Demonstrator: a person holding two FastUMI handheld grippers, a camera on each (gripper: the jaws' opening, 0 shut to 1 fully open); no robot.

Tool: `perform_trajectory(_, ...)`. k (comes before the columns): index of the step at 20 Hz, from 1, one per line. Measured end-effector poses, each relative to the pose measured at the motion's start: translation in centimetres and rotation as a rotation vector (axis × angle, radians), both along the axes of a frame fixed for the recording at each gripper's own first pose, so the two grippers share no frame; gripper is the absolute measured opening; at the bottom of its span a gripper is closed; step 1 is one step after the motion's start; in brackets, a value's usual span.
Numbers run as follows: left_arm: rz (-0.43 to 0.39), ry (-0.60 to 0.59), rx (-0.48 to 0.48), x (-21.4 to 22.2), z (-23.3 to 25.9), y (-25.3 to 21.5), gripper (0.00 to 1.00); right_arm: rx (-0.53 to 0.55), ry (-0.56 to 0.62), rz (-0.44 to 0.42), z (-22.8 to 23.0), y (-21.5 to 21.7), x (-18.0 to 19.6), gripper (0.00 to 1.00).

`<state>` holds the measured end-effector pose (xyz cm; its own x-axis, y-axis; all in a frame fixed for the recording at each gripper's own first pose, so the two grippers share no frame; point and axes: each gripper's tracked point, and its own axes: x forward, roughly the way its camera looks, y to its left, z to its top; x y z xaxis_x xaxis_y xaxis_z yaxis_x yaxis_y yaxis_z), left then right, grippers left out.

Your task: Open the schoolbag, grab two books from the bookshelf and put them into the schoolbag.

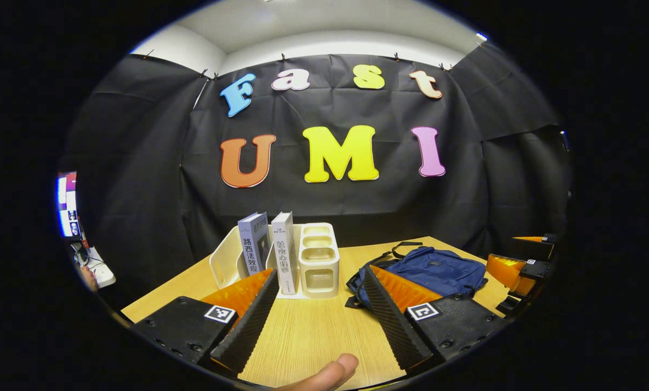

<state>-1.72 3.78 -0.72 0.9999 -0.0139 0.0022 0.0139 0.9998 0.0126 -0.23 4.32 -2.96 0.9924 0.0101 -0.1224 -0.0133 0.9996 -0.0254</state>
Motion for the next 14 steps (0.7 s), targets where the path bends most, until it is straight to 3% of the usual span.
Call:
perform_trajectory(9,0.015,0.024,0.006,0.9,-1.0,0.9,0.99,-0.020,0.052,0.020,-2.3,0.9,5.0,0.98)
perform_trajectory(14,0.044,0.039,0.019,1.4,-1.5,2.1,0.99,-0.044,0.160,0.033,-6.4,2.0,9.3,0.98)
